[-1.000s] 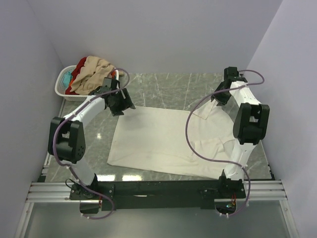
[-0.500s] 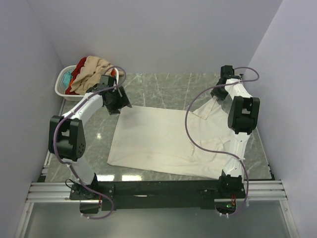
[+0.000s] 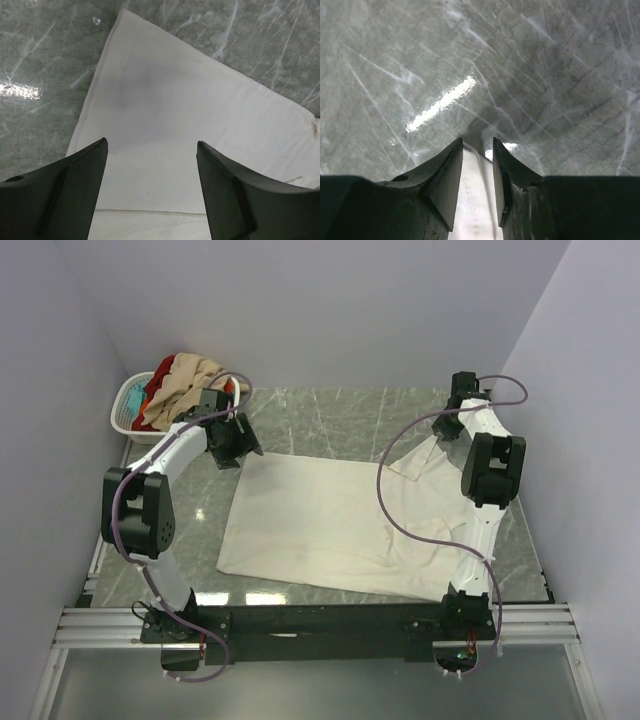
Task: Fold and stack the t-shirts
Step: Fold the tshirt
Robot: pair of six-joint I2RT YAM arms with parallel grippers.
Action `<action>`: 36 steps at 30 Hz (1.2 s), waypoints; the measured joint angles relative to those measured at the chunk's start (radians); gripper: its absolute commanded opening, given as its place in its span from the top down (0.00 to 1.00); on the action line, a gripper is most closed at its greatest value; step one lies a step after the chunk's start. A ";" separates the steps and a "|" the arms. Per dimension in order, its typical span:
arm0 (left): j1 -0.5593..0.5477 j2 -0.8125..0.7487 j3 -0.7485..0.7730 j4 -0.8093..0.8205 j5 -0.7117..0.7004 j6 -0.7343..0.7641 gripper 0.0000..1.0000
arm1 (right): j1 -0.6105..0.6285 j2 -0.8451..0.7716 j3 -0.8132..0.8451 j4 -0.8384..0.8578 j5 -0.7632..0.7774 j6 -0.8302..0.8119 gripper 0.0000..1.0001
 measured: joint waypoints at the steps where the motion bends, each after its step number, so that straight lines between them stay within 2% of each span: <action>1: 0.000 0.006 0.004 -0.002 0.000 0.002 0.23 | -0.003 0.004 0.000 0.000 -0.004 0.000 0.63; 12: 0.001 0.031 0.025 -0.002 0.002 0.002 0.23 | -0.010 0.013 -0.001 0.014 -0.082 -0.016 0.64; 15: 0.001 0.041 0.027 -0.001 0.006 0.002 0.23 | -0.010 0.013 -0.001 0.014 -0.100 -0.021 0.71; 18: 0.001 0.050 0.028 0.000 0.008 0.002 0.23 | -0.010 0.015 0.000 0.012 -0.113 -0.027 0.82; 19: 0.001 0.054 0.028 0.001 0.008 0.002 0.23 | -0.010 0.016 0.000 0.011 -0.117 -0.029 0.89; 23: 0.001 0.075 0.039 0.002 0.007 0.002 0.25 | -0.010 0.020 0.002 0.008 -0.129 -0.032 0.99; 31: 0.000 0.171 0.143 0.002 -0.032 0.024 0.29 | -0.018 -0.005 -0.035 0.016 -0.138 -0.023 1.00; 36: -0.001 0.227 0.217 -0.007 -0.082 0.058 0.40 | -0.051 -0.094 -0.146 0.014 -0.141 -0.003 1.00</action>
